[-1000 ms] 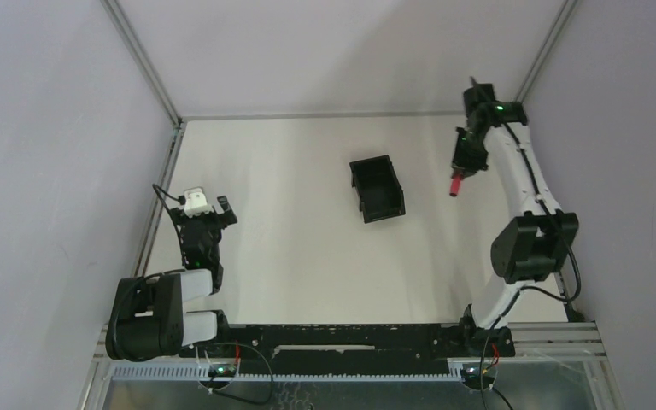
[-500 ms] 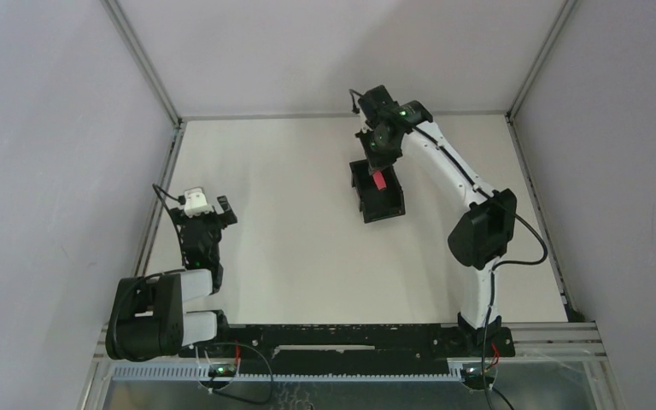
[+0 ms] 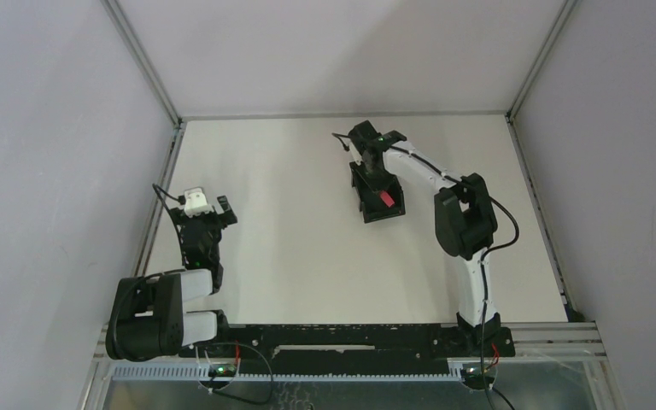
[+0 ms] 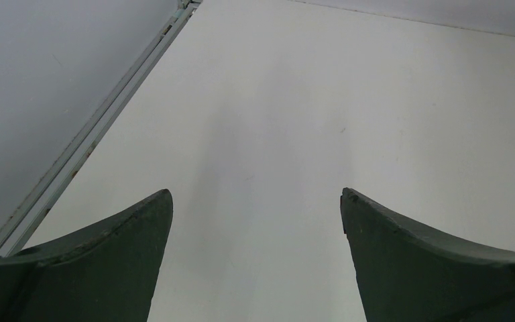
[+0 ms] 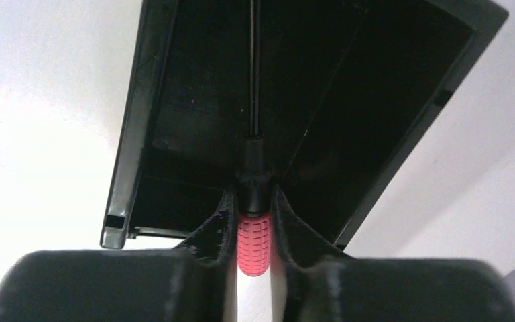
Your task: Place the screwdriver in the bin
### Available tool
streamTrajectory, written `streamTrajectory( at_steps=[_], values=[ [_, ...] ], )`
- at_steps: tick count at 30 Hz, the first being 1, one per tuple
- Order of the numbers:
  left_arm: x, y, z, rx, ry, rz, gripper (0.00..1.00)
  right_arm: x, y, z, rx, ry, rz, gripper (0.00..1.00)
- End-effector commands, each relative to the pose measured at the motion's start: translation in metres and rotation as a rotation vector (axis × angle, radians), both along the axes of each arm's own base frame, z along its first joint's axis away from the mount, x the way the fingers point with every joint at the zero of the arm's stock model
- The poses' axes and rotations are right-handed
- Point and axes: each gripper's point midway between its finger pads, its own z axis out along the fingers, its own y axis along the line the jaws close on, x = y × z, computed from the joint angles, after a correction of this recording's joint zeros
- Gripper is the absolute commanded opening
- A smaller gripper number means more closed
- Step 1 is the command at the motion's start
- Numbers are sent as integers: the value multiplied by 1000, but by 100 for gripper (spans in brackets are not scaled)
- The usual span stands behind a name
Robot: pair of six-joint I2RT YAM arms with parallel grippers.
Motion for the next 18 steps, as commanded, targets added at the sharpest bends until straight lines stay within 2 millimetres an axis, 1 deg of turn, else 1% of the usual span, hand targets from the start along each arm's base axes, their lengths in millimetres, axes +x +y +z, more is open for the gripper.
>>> streamTrajectory(
  at_steps=[1, 2, 3, 6, 7, 10, 13, 15, 16, 17, 18],
  values=[
    [10, 1, 25, 21, -71, 3, 100, 24, 12, 7, 34, -97, 13, 31],
    [10, 1, 25, 21, -71, 2, 100, 24, 12, 5, 30, -95, 9, 38],
    [10, 1, 25, 21, -71, 2, 100, 24, 11, 4, 26, -93, 3, 42],
    [10, 1, 25, 21, -72, 2, 100, 23, 7, 10, 12, -94, -15, 47],
    [10, 1, 25, 21, -72, 2, 100, 22, 6, 16, 12, -104, -21, 48],
    [10, 1, 25, 21, -71, 3, 100, 22, 3, 40, 31, -149, -42, 48],
    [10, 1, 25, 21, -70, 2, 100, 19, 1, 74, 82, -215, -75, 49],
    [10, 1, 25, 21, -72, 3, 100, 15, -1, 98, 132, -265, -101, 53],
    [10, 1, 25, 21, -71, 3, 100, 12, -3, 108, 155, -289, -113, 58],
    [10, 1, 25, 21, -71, 2, 100, 7, -5, 116, 177, -308, -127, 80],
    [10, 1, 25, 22, -71, 2, 100, 3, -6, 124, 205, -333, -134, 97]
  ],
)
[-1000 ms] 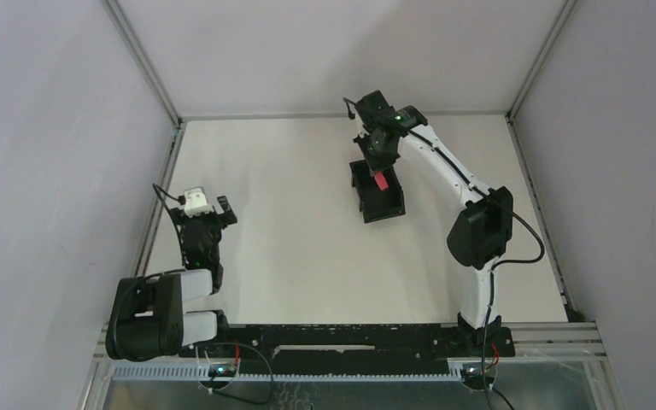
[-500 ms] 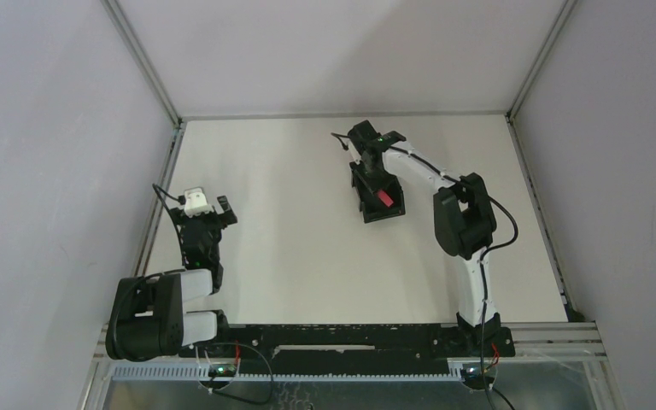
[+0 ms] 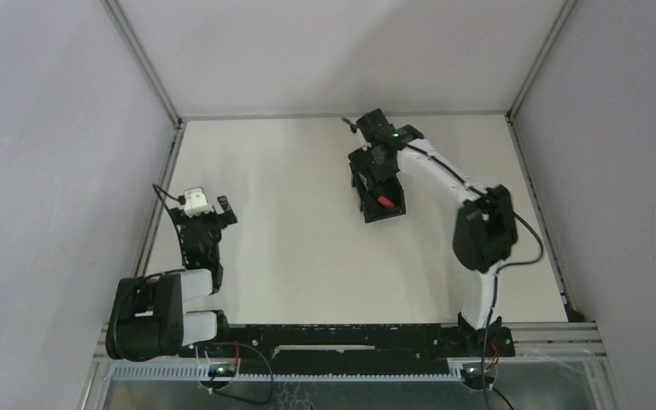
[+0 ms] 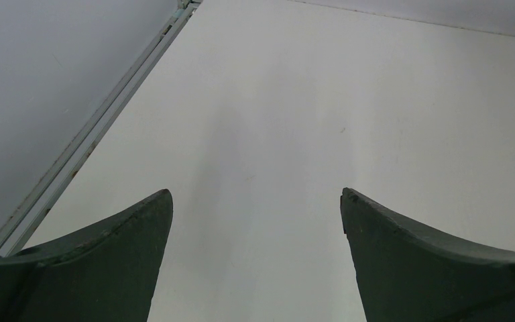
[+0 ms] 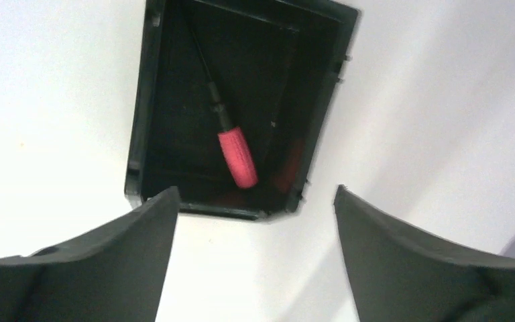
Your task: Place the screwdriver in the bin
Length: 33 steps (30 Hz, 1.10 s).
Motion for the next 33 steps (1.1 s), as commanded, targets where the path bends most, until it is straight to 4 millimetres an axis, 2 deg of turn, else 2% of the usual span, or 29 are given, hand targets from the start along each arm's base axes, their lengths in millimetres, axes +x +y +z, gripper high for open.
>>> streamTrajectory(
  at_steps=[1, 2, 6, 11, 16, 18, 19, 23, 29, 33],
  values=[
    [10, 1, 25, 20, -72, 2, 100, -10, -6, 91, 180, -224, -70, 99],
    [10, 1, 26, 20, -73, 3, 100, -18, -7, 104, 223, -254, -72, 100],
    [10, 1, 25, 20, -72, 3, 100, -45, -13, 126, 375, -330, -80, 100],
    [10, 1, 25, 20, -71, 2, 100, -83, -29, 129, 530, -418, -115, 100],
    [10, 1, 26, 21, -72, 2, 100, -110, -61, 107, 588, -508, -256, 100],
    [10, 1, 25, 20, -72, 2, 100, -122, -73, 86, 591, -523, -308, 100],
    [10, 1, 25, 20, -72, 2, 100, -125, -77, 87, 612, -545, -328, 100],
    [10, 1, 25, 20, -71, 3, 100, -143, -92, 55, 655, -574, -408, 100],
    [10, 1, 25, 20, -71, 2, 100, -155, -101, 32, 696, -608, -452, 100],
    [10, 1, 25, 20, -72, 2, 100, -156, -101, 30, 717, -623, -440, 100]
  ],
)
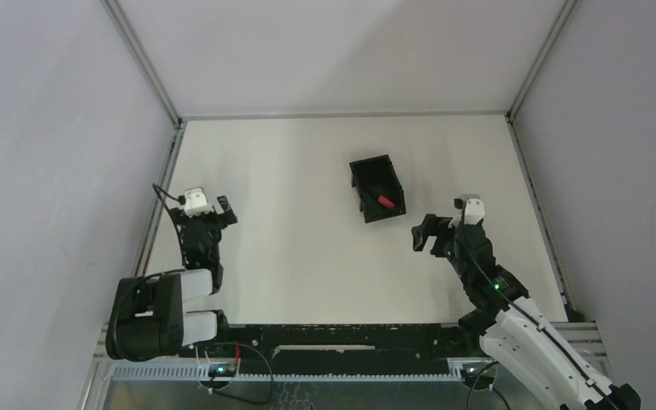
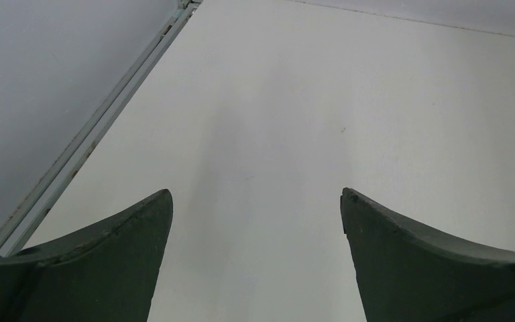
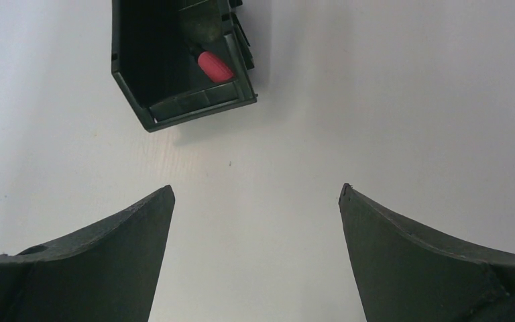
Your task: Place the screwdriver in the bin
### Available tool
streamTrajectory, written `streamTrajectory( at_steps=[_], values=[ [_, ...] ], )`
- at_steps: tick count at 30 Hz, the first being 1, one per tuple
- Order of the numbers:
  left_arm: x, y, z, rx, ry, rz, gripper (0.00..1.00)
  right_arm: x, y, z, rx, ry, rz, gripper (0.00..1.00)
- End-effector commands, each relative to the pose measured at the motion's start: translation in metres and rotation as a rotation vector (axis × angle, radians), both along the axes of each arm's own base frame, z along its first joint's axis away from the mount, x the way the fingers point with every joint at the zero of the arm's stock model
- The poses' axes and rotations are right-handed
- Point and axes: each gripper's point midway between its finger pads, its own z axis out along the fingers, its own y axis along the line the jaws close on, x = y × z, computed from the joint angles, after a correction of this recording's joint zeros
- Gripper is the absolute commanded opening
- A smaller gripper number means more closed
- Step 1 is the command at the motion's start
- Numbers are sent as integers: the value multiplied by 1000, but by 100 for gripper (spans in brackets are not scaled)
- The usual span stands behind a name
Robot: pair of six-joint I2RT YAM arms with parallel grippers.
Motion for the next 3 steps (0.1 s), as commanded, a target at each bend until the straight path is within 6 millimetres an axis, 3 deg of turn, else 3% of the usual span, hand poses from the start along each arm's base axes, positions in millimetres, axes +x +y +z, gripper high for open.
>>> streamTrajectory(
  at_steps=[1, 3],
  values=[
    [10, 1, 25, 20, -71, 2, 100, 11, 2, 22, 78, -106, -27, 100],
    [10, 1, 25, 20, -71, 2, 100, 12, 2, 26, 87, -118, -32, 100]
  ],
)
